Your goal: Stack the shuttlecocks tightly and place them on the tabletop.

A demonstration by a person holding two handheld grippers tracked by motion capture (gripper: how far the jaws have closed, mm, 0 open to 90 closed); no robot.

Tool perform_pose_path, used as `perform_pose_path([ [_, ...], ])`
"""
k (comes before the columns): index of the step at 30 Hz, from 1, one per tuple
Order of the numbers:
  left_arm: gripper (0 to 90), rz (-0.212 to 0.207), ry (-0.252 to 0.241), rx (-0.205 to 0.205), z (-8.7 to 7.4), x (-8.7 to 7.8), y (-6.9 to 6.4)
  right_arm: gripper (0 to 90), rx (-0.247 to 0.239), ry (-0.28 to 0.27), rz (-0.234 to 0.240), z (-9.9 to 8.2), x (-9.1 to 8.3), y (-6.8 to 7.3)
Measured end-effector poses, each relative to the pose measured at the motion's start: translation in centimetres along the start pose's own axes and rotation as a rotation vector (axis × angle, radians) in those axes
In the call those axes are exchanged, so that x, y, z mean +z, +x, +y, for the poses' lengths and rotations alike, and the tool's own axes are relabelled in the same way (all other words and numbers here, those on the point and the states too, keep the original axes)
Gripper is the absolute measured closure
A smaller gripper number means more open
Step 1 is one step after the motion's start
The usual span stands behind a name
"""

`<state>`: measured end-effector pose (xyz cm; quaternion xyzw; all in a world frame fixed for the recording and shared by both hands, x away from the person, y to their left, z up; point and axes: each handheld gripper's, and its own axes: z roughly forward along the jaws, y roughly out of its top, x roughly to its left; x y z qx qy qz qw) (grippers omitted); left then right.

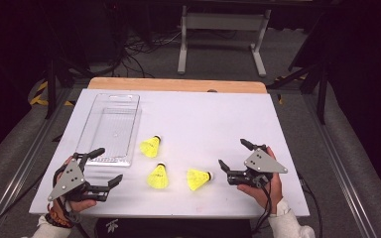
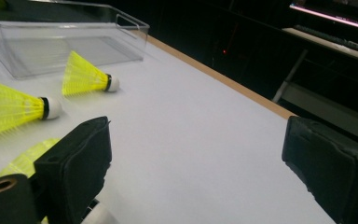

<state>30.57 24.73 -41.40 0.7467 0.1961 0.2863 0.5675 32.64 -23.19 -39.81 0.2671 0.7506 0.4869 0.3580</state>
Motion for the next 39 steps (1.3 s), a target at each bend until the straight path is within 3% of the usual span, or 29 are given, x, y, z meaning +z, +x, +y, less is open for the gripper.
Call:
perform_pose_path([
  [3,8.8,-0.011,0.003,-0.003,-0.2,0.0,0.2,8.5,-0.019,0.002,-0.009,0.1,0.0,0.4],
  [8,8.7,-0.033,0.042,-0.009,-1.0,0.3,0.4,9.9,-0.002,0.029,0.022,0.3,0.6,0.3],
  [14,8.7,-0.023,0.057,-0.017,-1.3,-0.2,0.4,11.9,-0.009,0.042,0.038,0.6,1.6,0.5],
  [20,8.7,-0.013,0.070,-0.026,-1.6,-0.2,0.6,14.4,-0.015,0.045,0.089,1.6,2.8,0.5],
  [25,8.6,-0.026,0.083,-0.039,-1.8,0.1,0.6,15.7,-0.029,0.093,0.158,2.1,4.4,0.4],
  [29,8.6,-0.031,0.089,-0.027,-1.8,0.3,0.4,19.4,-0.054,0.129,0.218,3.0,6.0,0.8],
  [35,8.7,-0.043,0.102,-0.024,-1.9,0.5,0.3,21.8,-0.135,0.181,0.296,5.4,8.2,1.8],
  [39,8.9,-0.047,0.106,-0.028,-1.9,0.4,0.4,22.6,-0.129,0.206,0.321,6.6,9.5,1.8],
])
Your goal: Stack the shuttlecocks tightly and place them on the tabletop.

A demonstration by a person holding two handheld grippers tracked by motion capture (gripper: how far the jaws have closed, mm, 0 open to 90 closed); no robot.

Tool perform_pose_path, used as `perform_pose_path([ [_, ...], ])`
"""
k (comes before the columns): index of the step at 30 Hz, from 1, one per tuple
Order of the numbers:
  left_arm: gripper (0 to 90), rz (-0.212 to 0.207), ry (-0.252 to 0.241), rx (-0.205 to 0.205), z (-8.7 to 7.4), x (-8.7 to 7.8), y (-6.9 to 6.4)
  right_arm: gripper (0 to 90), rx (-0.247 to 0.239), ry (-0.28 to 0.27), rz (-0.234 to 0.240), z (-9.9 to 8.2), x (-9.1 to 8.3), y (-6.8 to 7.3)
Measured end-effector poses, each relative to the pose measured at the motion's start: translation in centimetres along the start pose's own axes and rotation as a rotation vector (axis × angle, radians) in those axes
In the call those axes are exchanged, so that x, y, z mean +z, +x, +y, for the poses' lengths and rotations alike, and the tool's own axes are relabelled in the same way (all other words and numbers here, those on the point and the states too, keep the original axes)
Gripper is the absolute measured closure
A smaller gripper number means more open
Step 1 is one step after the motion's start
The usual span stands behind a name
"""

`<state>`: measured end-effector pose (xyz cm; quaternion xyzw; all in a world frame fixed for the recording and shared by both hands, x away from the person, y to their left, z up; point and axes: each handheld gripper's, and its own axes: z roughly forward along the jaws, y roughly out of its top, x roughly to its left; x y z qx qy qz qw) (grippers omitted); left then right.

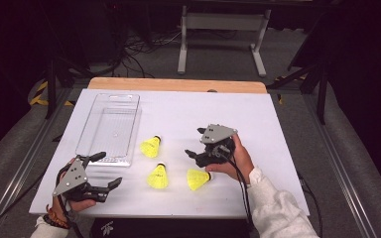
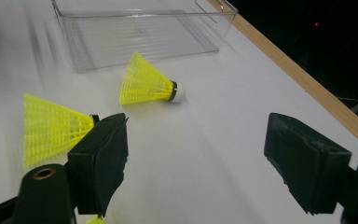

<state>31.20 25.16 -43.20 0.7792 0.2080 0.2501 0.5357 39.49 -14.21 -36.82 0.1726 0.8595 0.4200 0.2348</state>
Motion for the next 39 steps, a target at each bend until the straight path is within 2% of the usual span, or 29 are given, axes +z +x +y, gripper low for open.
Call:
perform_pose_path([
  [7,9.3,-0.002,0.015,0.009,0.0,0.2,-0.1,25.0,-0.035,0.015,0.021,1.8,1.4,0.4],
  [12,9.5,-0.006,0.009,0.000,0.0,0.2,-0.1,25.1,-0.045,0.018,0.031,2.3,2.1,0.8],
  [21,9.7,-0.010,0.018,0.009,0.0,0.3,-0.2,25.8,-0.070,0.036,0.043,3.2,3.4,1.8],
  [32,10.4,-0.019,0.023,0.012,0.0,0.5,-0.2,32.1,-0.103,0.093,0.068,4.3,5.1,2.7],
  [35,10.7,-0.019,0.029,0.012,-0.1,0.6,-0.2,32.7,-0.123,0.133,0.082,4.8,6.1,3.1],
  [39,13.9,-0.022,0.022,0.016,0.6,1.0,0.1,32.2,-0.122,0.135,0.075,4.9,6.1,3.2],
])
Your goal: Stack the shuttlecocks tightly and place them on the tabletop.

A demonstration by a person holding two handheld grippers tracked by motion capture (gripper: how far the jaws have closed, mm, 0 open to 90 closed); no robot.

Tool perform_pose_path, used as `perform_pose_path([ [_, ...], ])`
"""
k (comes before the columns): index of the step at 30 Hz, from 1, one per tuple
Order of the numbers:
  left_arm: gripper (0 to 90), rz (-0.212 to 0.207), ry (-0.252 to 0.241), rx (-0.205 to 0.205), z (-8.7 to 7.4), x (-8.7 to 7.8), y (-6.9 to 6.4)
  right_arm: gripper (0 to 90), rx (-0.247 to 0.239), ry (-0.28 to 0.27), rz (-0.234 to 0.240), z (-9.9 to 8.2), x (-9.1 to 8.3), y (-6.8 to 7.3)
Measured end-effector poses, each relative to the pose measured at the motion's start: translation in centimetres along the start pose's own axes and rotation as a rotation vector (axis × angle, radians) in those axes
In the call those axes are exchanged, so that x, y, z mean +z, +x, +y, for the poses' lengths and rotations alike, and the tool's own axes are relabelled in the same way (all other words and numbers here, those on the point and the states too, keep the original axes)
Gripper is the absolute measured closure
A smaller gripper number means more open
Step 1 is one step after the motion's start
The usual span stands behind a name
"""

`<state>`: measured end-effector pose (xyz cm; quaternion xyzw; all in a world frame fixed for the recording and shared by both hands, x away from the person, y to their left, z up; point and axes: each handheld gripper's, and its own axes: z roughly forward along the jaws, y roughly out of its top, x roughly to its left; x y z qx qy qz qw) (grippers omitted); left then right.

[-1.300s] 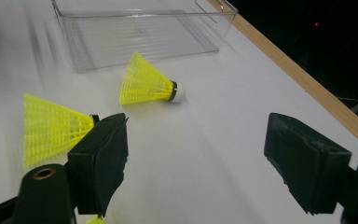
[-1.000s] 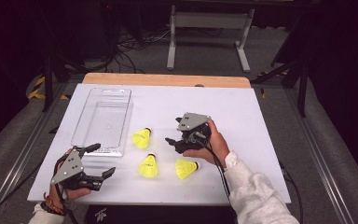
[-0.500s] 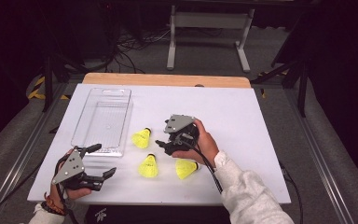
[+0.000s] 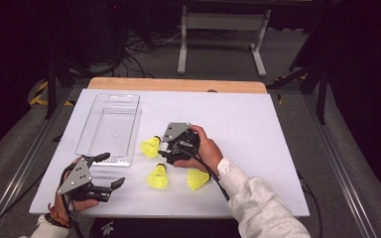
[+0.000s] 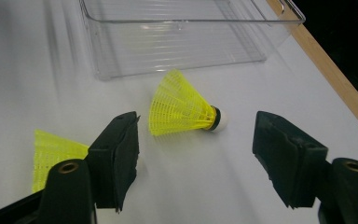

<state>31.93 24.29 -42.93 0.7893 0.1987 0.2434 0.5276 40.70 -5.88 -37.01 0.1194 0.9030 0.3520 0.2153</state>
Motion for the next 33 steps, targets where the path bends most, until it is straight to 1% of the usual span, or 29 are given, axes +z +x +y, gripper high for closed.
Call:
perform_pose_path([
  [1,13.9,0.015,0.023,0.021,0.6,0.5,0.4,31.6,0.014,-0.016,0.007,-0.2,-0.3,-0.2],
  [2,15.8,0.000,0.039,0.025,1.3,1.1,1.0,30.2,0.033,-0.039,-0.001,-0.4,-0.8,-0.5],
  [3,16.8,0.000,0.039,0.025,1.3,1.1,1.0,29.4,0.054,-0.066,-0.006,-0.7,-1.5,-0.8],
  [4,16.8,-0.020,0.053,0.015,1.7,1.6,1.4,29.4,0.054,-0.066,-0.006,-0.7,-1.5,-0.8],
  [5,18.5,-0.017,0.084,0.028,2.0,2.2,1.7,28.5,0.073,-0.086,-0.014,-1.0,-2.0,-1.1],
  [6,19.9,-0.016,0.114,0.046,2.4,2.8,1.9,27.0,0.080,-0.091,-0.028,-1.2,-2.3,-1.3],
  [7,20.1,-0.031,0.146,0.043,2.7,3.6,2.3,26.3,0.084,-0.096,-0.045,-1.4,-2.7,-1.4],
  [8,20.2,-0.033,0.182,0.040,3.1,4.4,2.6,25.9,0.087,-0.105,-0.051,-1.6,-3.1,-1.5],
  [9,21.9,-0.031,0.204,0.047,3.3,4.9,2.9,25.4,0.091,-0.115,-0.060,-1.8,-3.5,-1.6],
  [10,23.0,-0.040,0.234,0.050,3.7,5.8,3.2,25.1,0.096,-0.120,-0.066,-2.0,-3.8,-1.6],
  [12,25.4,-0.029,0.291,0.063,4.3,7.2,3.7,24.5,0.101,-0.135,-0.096,-2.9,-5.0,-1.7],
  [13,28.4,-0.020,0.323,0.079,4.6,7.9,3.9,24.2,0.106,-0.145,-0.108,-3.5,-5.8,-1.8],
  [14,31.3,-0.020,0.323,0.079,4.6,7.9,3.9,24.2,0.106,-0.145,-0.108,-3.5,-5.8,-1.8],
  [15,31.3,-0.014,0.349,0.084,4.9,8.5,4.1,23.2,0.113,-0.153,-0.127,-4.2,-6.6,-1.9],
  [16,32.8,-0.017,0.384,0.087,5.4,9.3,4.4,21.7,0.140,-0.170,-0.161,-6.1,-8.4,-2.2],
  [17,34.4,-0.017,0.384,0.087,5.4,9.3,4.4,21.7,0.140,-0.170,-0.161,-6.1,-8.4,-2.2],
  [18,34.4,-0.028,0.411,0.094,5.7,9.8,4.4,20.9,0.152,-0.174,-0.179,-6.9,-9.1,-2.3],
  [19,36.1,-0.019,0.431,0.102,5.8,10.0,4.3,19.9,0.170,-0.187,-0.190,-8.0,-9.9,-2.3],
  [20,36.2,-0.008,0.448,0.106,6.0,10.3,4.2,19.6,0.180,-0.197,-0.195,-8.7,-10.4,-2.4],
  [21,36.1,-0.014,0.450,0.101,6.0,10.5,4.1,19.5,0.195,-0.207,-0.209,-9.5,-10.9,-2.3],
  [23,36.5,-0.005,0.470,0.091,6.0,10.8,3.7,17.8,0.216,-0.217,-0.232,-11.2,-11.7,-2.2],
  [25,37.3,-0.005,0.496,0.087,6.1,11.1,3.6,17.8,0.236,-0.230,-0.236,-12.3,-12.2,-2.2],
  [26,38.2,0.003,0.508,0.094,6.1,11.2,3.6,17.7,0.243,-0.229,-0.243,-12.7,-12.4,-2.2],
  [29,41.7,0.014,0.546,0.103,6.5,11.5,3.6,17.4,0.260,-0.235,-0.244,-13.5,-12.9,-2.1],
  [30,42.7,0.015,0.558,0.108,6.7,11.6,3.7,17.2,0.265,-0.236,-0.244,-13.7,-13.1,-2.1],
  [32,48.1,0.017,0.580,0.127,7.2,11.8,3.9,17.1,0.270,-0.235,-0.242,-14.0,-13.1,-2.0],
  [33,48.6,0.009,0.592,0.136,7.4,11.9,4.0,17.1,0.272,-0.233,-0.241,-14.0,-13.1,-2.0],
])
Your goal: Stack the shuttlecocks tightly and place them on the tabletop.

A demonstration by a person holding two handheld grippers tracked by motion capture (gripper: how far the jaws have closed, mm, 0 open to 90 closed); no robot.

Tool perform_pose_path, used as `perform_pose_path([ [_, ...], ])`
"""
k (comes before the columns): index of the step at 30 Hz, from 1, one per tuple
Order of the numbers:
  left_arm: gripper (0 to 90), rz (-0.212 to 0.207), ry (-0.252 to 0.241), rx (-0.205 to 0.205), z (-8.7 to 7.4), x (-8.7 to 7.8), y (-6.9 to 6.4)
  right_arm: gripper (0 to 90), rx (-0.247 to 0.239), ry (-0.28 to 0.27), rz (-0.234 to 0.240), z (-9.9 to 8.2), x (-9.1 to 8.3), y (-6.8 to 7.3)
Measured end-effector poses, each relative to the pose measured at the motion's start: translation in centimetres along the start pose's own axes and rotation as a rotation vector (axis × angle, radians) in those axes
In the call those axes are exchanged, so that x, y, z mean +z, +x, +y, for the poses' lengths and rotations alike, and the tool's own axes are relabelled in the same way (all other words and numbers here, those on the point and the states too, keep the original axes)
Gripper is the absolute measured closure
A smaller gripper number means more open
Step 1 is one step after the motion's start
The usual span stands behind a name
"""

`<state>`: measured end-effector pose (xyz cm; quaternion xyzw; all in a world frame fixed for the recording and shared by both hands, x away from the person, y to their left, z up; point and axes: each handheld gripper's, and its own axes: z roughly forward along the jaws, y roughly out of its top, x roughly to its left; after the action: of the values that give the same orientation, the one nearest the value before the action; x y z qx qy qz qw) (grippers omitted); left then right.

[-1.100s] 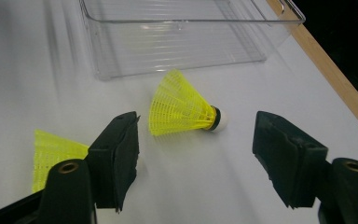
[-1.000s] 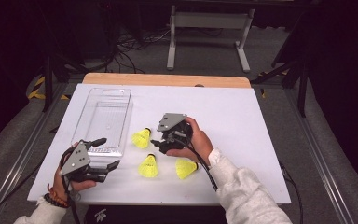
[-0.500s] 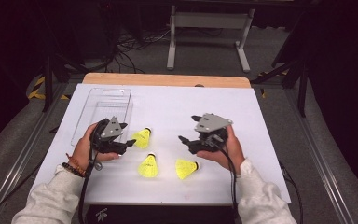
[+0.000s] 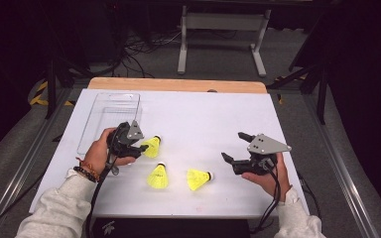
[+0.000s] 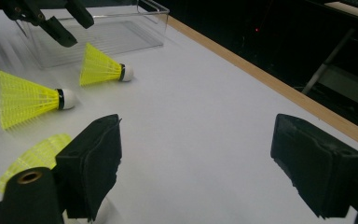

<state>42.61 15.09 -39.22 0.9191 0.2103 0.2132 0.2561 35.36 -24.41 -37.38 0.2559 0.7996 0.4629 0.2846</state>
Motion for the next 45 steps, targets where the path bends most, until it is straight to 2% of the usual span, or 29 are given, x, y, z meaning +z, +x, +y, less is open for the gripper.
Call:
perform_pose_path([
  [2,53.5,-0.011,0.030,0.024,0.5,0.0,0.1,16.9,-0.003,0.008,0.003,-0.1,0.1,0.1],
  [4,54.2,-0.007,0.070,0.048,0.9,0.2,0.2,16.9,-0.012,0.015,-0.003,-0.1,0.2,0.2],
  [5,55.6,-0.025,0.094,0.066,1.1,0.4,0.3,16.9,-0.010,0.012,0.000,-0.1,0.3,0.2],
  [6,56.8,-0.025,0.094,0.066,1.1,0.4,0.3,16.9,-0.011,0.013,0.003,0.0,0.3,0.2],
  [9,58.6,-0.027,0.157,0.105,1.6,1.1,0.3,16.9,-0.012,0.017,0.003,-0.1,0.3,0.2],
  [11,62.1,-0.014,0.176,0.121,1.8,1.3,0.2,16.9,-0.010,0.019,0.004,-0.1,0.3,0.2],
  [14,66.8,0.006,0.238,0.170,2.3,1.9,0.1,17.0,-0.002,0.024,-0.006,-0.3,0.4,0.0],
  [16,72.3,0.005,0.253,0.186,2.5,1.9,0.1,17.1,-0.001,0.027,-0.007,-0.4,0.5,-0.1],
  [19,76.9,0.005,0.253,0.186,2.8,2.1,0.1,17.0,0.001,0.027,-0.008,-0.5,0.4,-0.1],
  [20,77.7,0.010,0.255,0.204,3.0,2.2,0.2,17.1,0.002,0.028,-0.008,-0.5,0.4,-0.2],
  [23,79.6,0.004,0.252,0.208,3.2,2.2,0.3,17.1,0.004,0.031,-0.012,-0.5,0.4,-0.2],
  [27,88.0,0.011,0.244,0.205,3.2,2.3,0.4,17.1,0.009,0.025,-0.015,-0.6,0.3,-0.4],
  [31,89.1,0.006,0.254,0.194,3.4,1.9,0.6,17.0,0.018,0.022,-0.016,-0.7,0.2,-0.5],
  [36,89.5,0.024,0.284,0.189,3.8,1.0,0.8,17.1,0.024,0.018,-0.012,-0.7,0.1,-0.7],
  [38,89.5,0.014,0.298,0.155,4.0,0.4,1.0,17.1,0.028,0.018,-0.009,-0.8,0.1,-0.8],
  [41,89.4,-0.013,0.334,0.137,4.2,0.1,1.3,17.1,0.034,0.020,-0.006,-0.9,0.2,-0.9],
  [42,89.4,-0.027,0.352,0.124,4.2,0.2,1.4,17.0,0.035,0.021,-0.006,-0.9,0.2,-0.9],
  [45,88.7,-0.038,0.359,0.107,4.2,0.5,1.5,16.9,0.037,0.028,-0.008,-1.0,0.3,-0.9],
])
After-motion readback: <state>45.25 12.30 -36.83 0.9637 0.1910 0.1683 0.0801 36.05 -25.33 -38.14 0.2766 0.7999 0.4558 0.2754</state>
